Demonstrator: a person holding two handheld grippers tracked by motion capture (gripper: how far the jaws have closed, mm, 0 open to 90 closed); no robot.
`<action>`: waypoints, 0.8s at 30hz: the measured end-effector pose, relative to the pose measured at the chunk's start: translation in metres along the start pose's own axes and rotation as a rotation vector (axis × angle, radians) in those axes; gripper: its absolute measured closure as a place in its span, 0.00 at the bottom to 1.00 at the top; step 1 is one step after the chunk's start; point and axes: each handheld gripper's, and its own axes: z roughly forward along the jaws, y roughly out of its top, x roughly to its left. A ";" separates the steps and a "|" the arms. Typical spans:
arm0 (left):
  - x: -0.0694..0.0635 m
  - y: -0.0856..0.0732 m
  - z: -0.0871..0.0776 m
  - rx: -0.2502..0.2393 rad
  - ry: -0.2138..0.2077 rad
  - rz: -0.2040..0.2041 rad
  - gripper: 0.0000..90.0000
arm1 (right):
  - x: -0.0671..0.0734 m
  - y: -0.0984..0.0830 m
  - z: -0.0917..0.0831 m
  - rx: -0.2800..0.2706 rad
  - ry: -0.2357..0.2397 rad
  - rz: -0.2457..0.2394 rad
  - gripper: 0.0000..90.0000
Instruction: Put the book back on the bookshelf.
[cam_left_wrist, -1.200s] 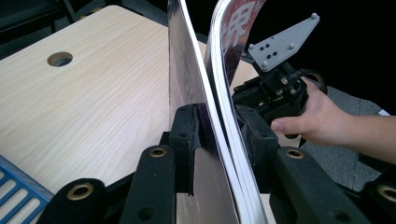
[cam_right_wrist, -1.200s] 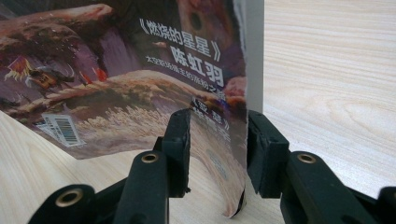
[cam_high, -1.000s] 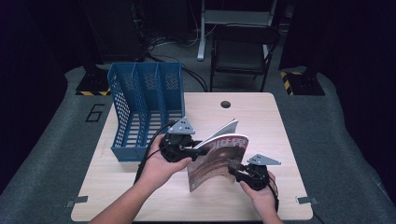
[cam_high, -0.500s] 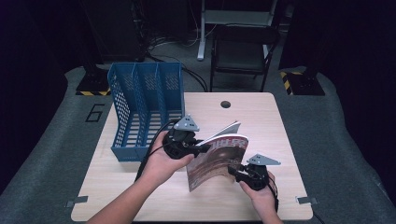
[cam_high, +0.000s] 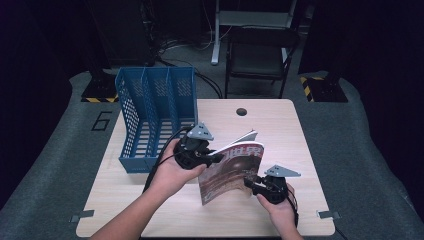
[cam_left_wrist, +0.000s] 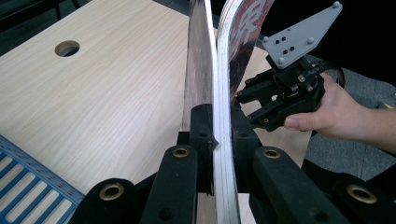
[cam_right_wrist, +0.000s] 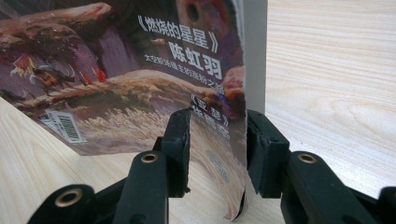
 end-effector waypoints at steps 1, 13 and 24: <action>0.000 0.000 0.000 0.008 0.001 0.007 0.93 | 0.000 0.000 0.000 -0.001 0.001 -0.001 0.71; 0.000 -0.005 -0.004 0.009 0.007 0.023 0.91 | 0.005 0.002 0.001 0.034 0.009 -0.054 0.90; 0.001 -0.006 -0.006 0.019 0.014 0.027 0.92 | 0.003 0.001 0.001 0.031 0.015 -0.055 0.89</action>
